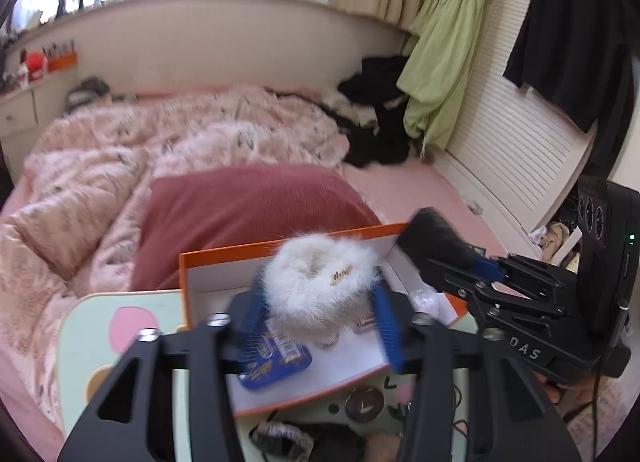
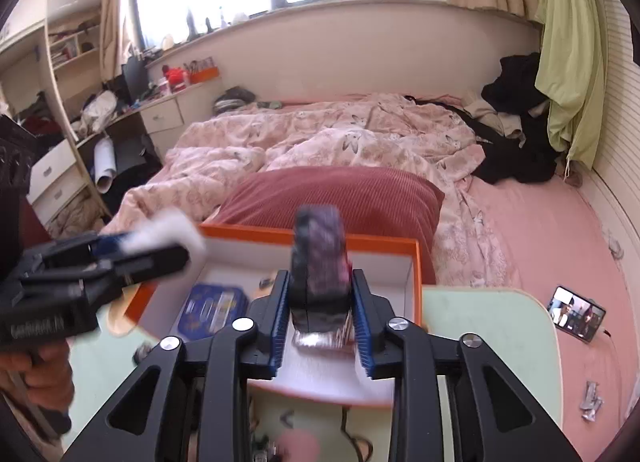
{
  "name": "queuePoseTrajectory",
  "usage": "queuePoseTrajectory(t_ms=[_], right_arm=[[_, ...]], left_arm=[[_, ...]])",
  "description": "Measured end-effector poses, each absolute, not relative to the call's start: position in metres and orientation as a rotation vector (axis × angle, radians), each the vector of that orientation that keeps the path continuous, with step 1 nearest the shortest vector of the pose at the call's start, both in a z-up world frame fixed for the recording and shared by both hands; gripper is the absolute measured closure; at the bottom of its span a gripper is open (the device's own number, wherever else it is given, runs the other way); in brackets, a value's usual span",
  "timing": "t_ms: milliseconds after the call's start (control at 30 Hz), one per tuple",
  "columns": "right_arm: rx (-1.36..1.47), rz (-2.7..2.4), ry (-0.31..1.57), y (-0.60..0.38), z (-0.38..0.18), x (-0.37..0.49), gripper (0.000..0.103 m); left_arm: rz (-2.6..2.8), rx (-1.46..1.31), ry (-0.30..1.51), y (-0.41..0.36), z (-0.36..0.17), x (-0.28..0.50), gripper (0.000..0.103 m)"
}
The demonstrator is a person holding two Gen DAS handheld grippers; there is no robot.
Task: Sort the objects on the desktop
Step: 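Drop the black pouch in the box with right tool while left tool drops pompom, then grasp the green toy car with the right tool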
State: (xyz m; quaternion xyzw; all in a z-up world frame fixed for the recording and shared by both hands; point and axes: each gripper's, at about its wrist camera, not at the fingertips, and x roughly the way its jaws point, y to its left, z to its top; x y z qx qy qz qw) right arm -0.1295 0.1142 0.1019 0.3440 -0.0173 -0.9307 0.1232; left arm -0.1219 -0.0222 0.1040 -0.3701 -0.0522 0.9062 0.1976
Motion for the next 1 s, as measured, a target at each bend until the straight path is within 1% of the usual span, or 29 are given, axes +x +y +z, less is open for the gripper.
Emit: queuePoseTrajectory(t_ms=[33, 67, 167, 233, 333, 367, 400, 467, 667, 767, 833, 900, 933, 1000], right_arm=[[1.028, -2.736, -0.051, 0.114, 0.100, -0.137, 0.044], [1.036, -2.760, -0.058, 0.117, 0.100, -0.139, 0.036], [0.980, -2.775, -0.125, 0.128, 0.104, -0.125, 0.035], [0.948, -2.786, -0.123, 0.133, 0.106, -0.108, 0.033], [0.908, -2.803, -0.120, 0.142, 0.107, -0.080, 0.030], [0.904, -2.801, -0.126, 0.144, 0.106, -0.072, 0.026], [0.906, -2.796, -0.140, 0.148, 0.105, -0.059, 0.020], [0.948, -2.800, -0.162, 0.152, 0.098, -0.037, 0.015], [1.139, -2.719, -0.203, 0.147, 0.059, 0.015, 0.015], [1.217, -2.702, -0.162, 0.138, 0.040, 0.029, 0.014], [1.271, -2.688, -0.089, 0.129, 0.027, 0.033, 0.009], [1.346, -2.665, 0.012, 0.121, 0.011, 0.030, 0.000], [1.359, -2.684, 0.083, 0.115, 0.007, 0.029, 0.000], [1.344, -2.680, 0.120, 0.111, 0.005, 0.029, 0.000]], left_arm=[[2.560, -1.072, -0.151, -0.021, 0.100, -0.129, 0.036], [2.598, -1.084, -0.154, -0.021, 0.096, -0.131, 0.036], [2.620, -1.041, -0.175, -0.026, 0.094, -0.118, 0.034], [2.627, -1.006, -0.190, -0.032, 0.093, -0.104, 0.030], [2.660, -0.989, -0.187, -0.042, 0.092, -0.081, 0.029], [2.665, -0.986, -0.193, -0.046, 0.092, -0.072, 0.029], [2.668, -0.988, -0.200, -0.049, 0.091, -0.063, 0.028], [2.678, -1.010, -0.193, -0.054, 0.087, -0.043, 0.023], [2.631, -1.132, -0.120, -0.049, 0.051, 0.023, 0.023], [2.606, -1.210, -0.095, -0.042, 0.027, 0.044, 0.023], [2.581, -1.260, -0.039, -0.034, 0.010, 0.051, 0.022], [2.650, -1.208, 0.088, -0.023, 0.004, 0.060, 0.016], [2.683, -1.199, 0.152, -0.018, 0.001, 0.063, 0.002], [2.656, -1.196, 0.138, -0.017, -0.001, 0.064, 0.000]])
